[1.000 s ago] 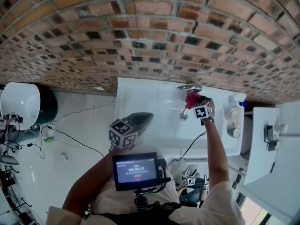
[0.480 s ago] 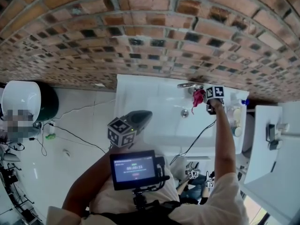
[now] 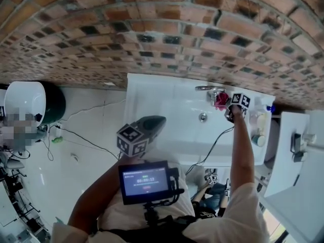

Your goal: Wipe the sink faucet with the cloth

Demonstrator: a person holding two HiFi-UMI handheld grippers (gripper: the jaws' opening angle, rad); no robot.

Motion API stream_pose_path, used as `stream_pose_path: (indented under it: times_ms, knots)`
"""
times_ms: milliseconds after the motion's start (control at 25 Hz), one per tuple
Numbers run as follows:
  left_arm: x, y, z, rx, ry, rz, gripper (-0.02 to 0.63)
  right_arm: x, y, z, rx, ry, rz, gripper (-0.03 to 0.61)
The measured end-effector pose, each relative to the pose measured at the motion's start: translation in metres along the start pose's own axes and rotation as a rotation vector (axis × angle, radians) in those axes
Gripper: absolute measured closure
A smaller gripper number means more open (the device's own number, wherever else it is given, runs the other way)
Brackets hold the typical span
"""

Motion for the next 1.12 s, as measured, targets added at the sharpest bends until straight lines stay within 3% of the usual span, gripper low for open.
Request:
stream_pose_path:
  times_ms: [160, 280, 400, 760, 880, 1120]
  knots:
    - [0.001, -0.001, 0.001, 0.005, 0.004, 0.000, 0.623, 0.039, 0.012, -0.015, 0.020, -0.083, -0.235, 0.499]
    - [-0.001, 0.001, -0.002, -0.001, -0.005, -0.007, 0.623, 0.086, 0.013, -0.022, -0.020, -0.060, -0.423, 0.499]
    - [-0.004, 0.004, -0.004, -0.013, -0.014, -0.016, 0.623, 0.130, -0.008, -0.020, -0.039, -0.021, -0.540, 0.499]
    - [0.006, 0.003, -0.018, -0.042, -0.043, -0.020, 0.623, 0.198, -0.117, 0.027, -0.013, 0.162, -0.721, 0.499]
    - [0.013, 0.002, -0.025, -0.050, -0.056, -0.028, 0.623, 0.200, -0.158, 0.046, -0.046, 0.222, -0.733, 0.499]
    - [0.028, -0.011, -0.030, -0.054, -0.114, -0.021, 0.623, 0.202, -0.216, 0.097, -0.070, 0.259, -0.750, 0.499]
Point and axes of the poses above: the fingertips, and each gripper's own axes: x backward along the fingers, z to its left, y out of its top, the point moved 3 cm from there along x, backward along the fingers
